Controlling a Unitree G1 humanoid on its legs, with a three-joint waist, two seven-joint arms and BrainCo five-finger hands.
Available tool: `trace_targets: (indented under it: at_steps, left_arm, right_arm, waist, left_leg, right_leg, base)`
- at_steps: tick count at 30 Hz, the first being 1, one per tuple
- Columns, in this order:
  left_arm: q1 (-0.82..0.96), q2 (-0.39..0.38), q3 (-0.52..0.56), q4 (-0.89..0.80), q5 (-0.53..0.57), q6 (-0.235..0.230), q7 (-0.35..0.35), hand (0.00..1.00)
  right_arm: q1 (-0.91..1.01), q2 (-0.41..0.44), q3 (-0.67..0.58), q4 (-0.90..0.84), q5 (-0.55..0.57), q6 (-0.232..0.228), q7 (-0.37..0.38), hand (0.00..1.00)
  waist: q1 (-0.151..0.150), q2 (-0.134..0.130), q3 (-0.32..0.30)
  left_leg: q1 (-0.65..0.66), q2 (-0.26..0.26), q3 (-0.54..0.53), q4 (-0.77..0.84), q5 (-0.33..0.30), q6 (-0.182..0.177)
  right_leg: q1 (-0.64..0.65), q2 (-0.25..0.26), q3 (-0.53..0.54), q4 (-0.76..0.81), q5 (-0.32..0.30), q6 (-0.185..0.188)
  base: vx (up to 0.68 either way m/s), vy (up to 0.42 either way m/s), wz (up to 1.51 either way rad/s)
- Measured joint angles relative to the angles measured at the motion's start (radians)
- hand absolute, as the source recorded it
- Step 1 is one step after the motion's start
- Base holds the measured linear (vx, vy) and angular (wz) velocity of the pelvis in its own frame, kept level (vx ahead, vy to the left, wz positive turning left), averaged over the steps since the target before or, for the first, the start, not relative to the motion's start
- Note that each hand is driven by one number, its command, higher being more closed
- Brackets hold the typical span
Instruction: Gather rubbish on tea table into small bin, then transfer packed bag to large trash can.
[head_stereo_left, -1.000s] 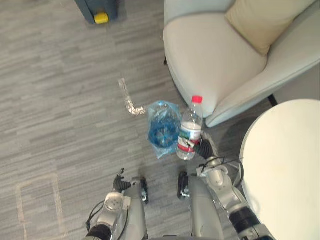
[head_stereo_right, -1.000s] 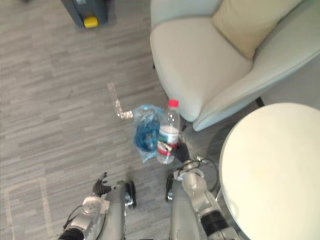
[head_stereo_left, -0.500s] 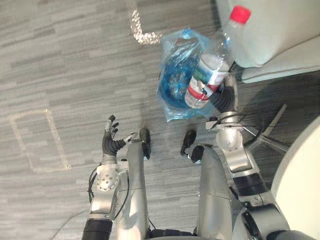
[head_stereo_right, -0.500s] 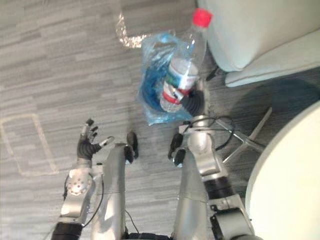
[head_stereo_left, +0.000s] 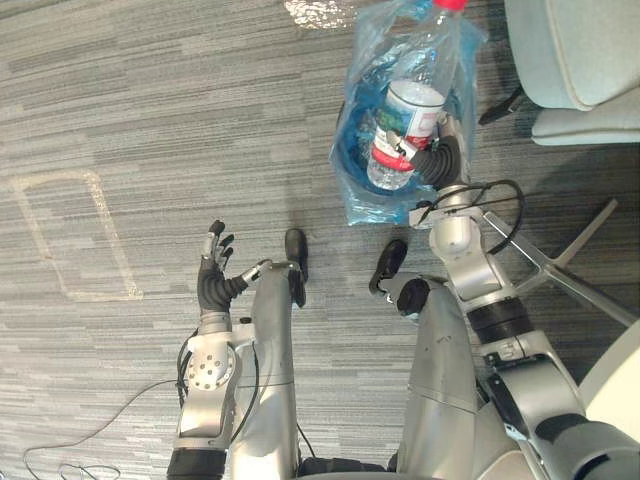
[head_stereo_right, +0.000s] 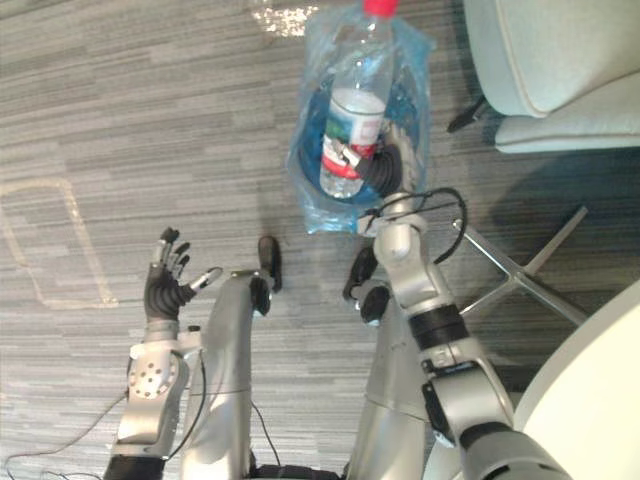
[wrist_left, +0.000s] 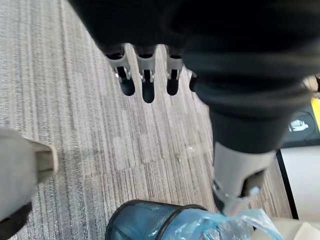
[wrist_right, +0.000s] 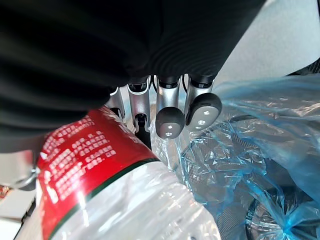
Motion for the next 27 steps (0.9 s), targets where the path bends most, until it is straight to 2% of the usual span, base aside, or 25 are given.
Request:
trace_targets:
  at_steps: [5, 6, 17, 21, 23, 24, 26, 27]
  left_arm:
    - [0.005, 0.020, -0.012, -0.001, -0.001, -0.007, 0.001, 0.00]
    - [0.005, 0.027, -0.015, -0.003, -0.003, -0.007, 0.001, 0.00]
    - [0.006, 0.043, -0.025, -0.128, -0.020, -0.024, 0.001, 0.00]
    - [-0.005, 0.039, -0.039, -0.148, -0.019, -0.029, 0.001, 0.00]
    - [-0.104, 0.040, -0.024, -0.054, -0.020, -0.027, 0.003, 0.00]
    - [-0.223, 0.038, -0.022, 0.022, -0.020, 0.006, 0.023, 0.00]
    - [-0.313, 0.039, -0.021, 0.075, -0.014, 0.026, 0.029, 0.00]
    - [-0.367, 0.032, -0.013, 0.160, 0.012, 0.042, 0.024, 0.00]
  right_arm:
    - [-0.051, -0.036, -0.001, 0.061, 0.035, 0.002, 0.000, 1.00]
    - [-0.053, -0.039, -0.002, 0.064, 0.036, 0.004, 0.000, 0.00]
    - [-0.065, -0.047, -0.054, 0.044, 0.072, 0.005, -0.017, 0.00]
    - [-0.017, -0.037, -0.071, -0.053, 0.067, 0.004, -0.035, 0.00]
    - [0.013, 0.001, -0.057, -0.088, 0.045, 0.005, -0.044, 0.00]
    - [0.033, 0.040, -0.040, -0.126, 0.019, 0.006, -0.048, 0.00]
    - [0.051, 0.089, -0.028, -0.146, -0.010, 0.006, -0.051, 0.00]
    - [0.064, 0.140, -0.001, -0.147, -0.035, 0.010, -0.051, 0.00]
  waist:
    - [0.001, 0.001, -0.010]
    - [0.001, 0.001, -0.010]
    - [0.001, 0.001, -0.027]
    - [-0.006, 0.001, -0.041]
    - [-0.006, 0.000, -0.042]
    - [-0.016, -0.001, -0.043]
    - [-0.030, -0.002, -0.044]
    - [-0.048, -0.003, -0.052]
  left_leg:
    - [-0.046, -0.009, -0.002, -0.017, 0.027, 0.003]
    - [-0.049, -0.011, -0.003, -0.021, 0.032, 0.002]
    - [-0.093, -0.016, -0.007, -0.039, 0.056, 0.002]
    - [-0.112, -0.011, -0.005, -0.034, 0.057, 0.004]
    - [-0.111, 0.012, 0.008, -0.031, 0.057, 0.005]
    - [-0.109, 0.020, 0.014, -0.031, 0.058, 0.007]
    - [-0.107, 0.024, 0.015, -0.030, 0.059, 0.008]
    - [-0.103, 0.033, 0.021, -0.031, 0.059, 0.008]
  right_leg:
    - [-0.041, -0.014, -0.010, 0.004, -0.002, -0.007]
    - [-0.044, -0.017, -0.013, 0.005, -0.002, -0.007]
    - [-0.088, -0.023, -0.021, 0.006, -0.001, -0.009]
    - [-0.106, -0.020, -0.022, 0.002, 0.003, -0.015]
    - [-0.099, -0.001, -0.023, -0.011, 0.010, -0.024]
    - [-0.099, 0.003, -0.023, -0.012, 0.013, -0.024]
    - [-0.099, 0.005, -0.022, -0.012, 0.014, -0.026]
    - [-0.099, 0.011, -0.019, -0.015, 0.019, -0.027]
  base:
    - [-0.06, 0.008, 0.18]
    - [-0.04, 0.010, 0.23]
    - [-0.04, 0.021, 0.06]
    - [-0.02, 0.026, -0.03]
    - [-0.03, 0.036, -0.20]
    - [-0.04, 0.031, -0.15]
    - [-0.05, 0.032, -0.12]
    - [-0.05, 0.026, -0.18]
